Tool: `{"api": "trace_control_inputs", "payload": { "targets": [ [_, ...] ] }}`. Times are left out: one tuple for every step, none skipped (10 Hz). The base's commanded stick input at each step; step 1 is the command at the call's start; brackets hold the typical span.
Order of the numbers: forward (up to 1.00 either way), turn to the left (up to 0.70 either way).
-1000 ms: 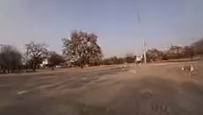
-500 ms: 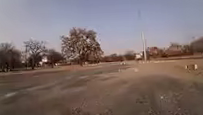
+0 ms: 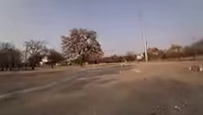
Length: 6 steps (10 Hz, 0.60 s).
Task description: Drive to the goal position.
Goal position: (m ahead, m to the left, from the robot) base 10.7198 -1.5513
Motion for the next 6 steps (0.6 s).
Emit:
{"api": "trace_control_inputs", "payload": {
  "targets": [
    [0.7,0.0],
    [0.7,0.0],
    [0.7,0.0],
    [0.7,0.0],
    [0.7,0.0],
    [0.7,0.0]
  ]
}}
